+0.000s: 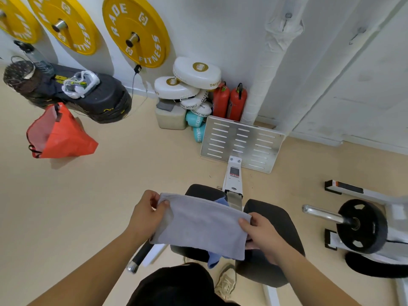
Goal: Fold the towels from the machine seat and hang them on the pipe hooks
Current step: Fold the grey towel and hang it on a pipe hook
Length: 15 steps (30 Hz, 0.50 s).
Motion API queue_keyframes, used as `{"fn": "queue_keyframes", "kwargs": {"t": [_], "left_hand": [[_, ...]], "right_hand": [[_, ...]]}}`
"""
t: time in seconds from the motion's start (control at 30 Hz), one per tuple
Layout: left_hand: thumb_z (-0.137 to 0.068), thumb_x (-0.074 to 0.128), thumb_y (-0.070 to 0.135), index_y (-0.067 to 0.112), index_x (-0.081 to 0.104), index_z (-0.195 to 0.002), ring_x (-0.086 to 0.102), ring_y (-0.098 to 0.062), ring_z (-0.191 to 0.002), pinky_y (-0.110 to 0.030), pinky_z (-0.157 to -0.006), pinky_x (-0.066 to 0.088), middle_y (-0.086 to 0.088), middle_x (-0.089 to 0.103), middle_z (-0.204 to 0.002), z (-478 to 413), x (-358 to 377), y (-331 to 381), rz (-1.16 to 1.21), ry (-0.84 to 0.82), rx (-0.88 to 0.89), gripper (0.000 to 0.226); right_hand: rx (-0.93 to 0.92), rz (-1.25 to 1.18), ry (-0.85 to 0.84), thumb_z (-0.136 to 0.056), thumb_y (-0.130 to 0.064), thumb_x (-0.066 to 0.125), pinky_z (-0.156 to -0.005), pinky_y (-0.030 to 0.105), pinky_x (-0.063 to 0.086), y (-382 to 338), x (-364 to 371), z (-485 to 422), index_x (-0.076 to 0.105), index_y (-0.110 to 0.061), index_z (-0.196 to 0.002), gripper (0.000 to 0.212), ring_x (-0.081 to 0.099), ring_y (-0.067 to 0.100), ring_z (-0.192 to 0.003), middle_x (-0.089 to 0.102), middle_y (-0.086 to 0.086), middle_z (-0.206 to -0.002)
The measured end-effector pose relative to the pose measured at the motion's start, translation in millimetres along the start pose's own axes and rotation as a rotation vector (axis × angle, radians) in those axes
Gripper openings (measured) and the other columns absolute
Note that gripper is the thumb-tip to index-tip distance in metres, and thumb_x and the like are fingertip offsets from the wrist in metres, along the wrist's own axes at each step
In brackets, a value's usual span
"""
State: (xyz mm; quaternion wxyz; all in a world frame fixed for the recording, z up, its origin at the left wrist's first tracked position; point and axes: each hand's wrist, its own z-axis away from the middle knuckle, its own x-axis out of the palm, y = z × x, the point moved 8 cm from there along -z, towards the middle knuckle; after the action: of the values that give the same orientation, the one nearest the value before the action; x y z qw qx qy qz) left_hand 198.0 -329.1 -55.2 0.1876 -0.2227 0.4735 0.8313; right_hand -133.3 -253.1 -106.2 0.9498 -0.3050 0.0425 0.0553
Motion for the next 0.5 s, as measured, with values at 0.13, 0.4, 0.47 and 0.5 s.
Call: {"fn": "queue_keyframes", "kwargs": {"t": [0.13, 0.4, 0.47, 0.5], "left_hand": [[-0.091, 0.066, 0.027, 0.021, 0.055, -0.086, 0.054, -0.02, -0.061, -0.041, -0.063, 0.051, -0.001, 0.065, -0.086, -5, -30, 5, 0.016, 0.02, 0.039, 0.014], [-0.086, 0.071, 0.027, 0.026, 0.056, -0.083, 0.06, -0.016, -0.064, -0.041, -0.066, 0.058, 0.006, 0.064, -0.084, -2, -8, 25, 0.034, -0.094, 0.099, 0.015], [-0.086, 0.07, 0.026, 0.027, 0.054, -0.083, 0.057, -0.014, -0.064, -0.034, -0.066, 0.055, 0.007, 0.063, -0.082, 4, 20, 33, -0.013, -0.157, 0.125, 0.017], [-0.087, 0.07, 0.025, 0.027, 0.052, -0.084, 0.056, -0.012, -0.067, -0.03, -0.067, 0.052, 0.007, 0.062, -0.082, 6, 34, 38, -0.053, -0.182, 0.142, 0.018]], "right_hand": [[-0.004, 0.025, 0.096, -0.101, -0.031, 0.059, -0.074, 0.039, 0.065, -4, 42, -10, 0.058, -0.022, -0.109, 0.012, 0.067, 0.025, -0.096, 0.065, 0.007, -0.106], [-0.13, 0.213, 0.332, -0.1, -0.018, 0.05, -0.065, 0.024, 0.051, -29, 70, -20, 0.046, -0.021, -0.142, 0.042, 0.062, 0.015, -0.083, 0.063, 0.003, -0.101], [-0.094, 0.179, 0.323, -0.1, -0.014, 0.051, -0.083, 0.036, 0.058, -22, 65, -17, 0.052, -0.014, -0.135, 0.035, 0.066, 0.022, -0.092, 0.066, 0.007, -0.105], [-0.069, 0.138, 0.297, -0.1, -0.012, 0.052, -0.09, 0.041, 0.058, -18, 64, -15, 0.057, -0.012, -0.128, 0.029, 0.067, 0.027, -0.097, 0.068, 0.011, -0.108]]}}
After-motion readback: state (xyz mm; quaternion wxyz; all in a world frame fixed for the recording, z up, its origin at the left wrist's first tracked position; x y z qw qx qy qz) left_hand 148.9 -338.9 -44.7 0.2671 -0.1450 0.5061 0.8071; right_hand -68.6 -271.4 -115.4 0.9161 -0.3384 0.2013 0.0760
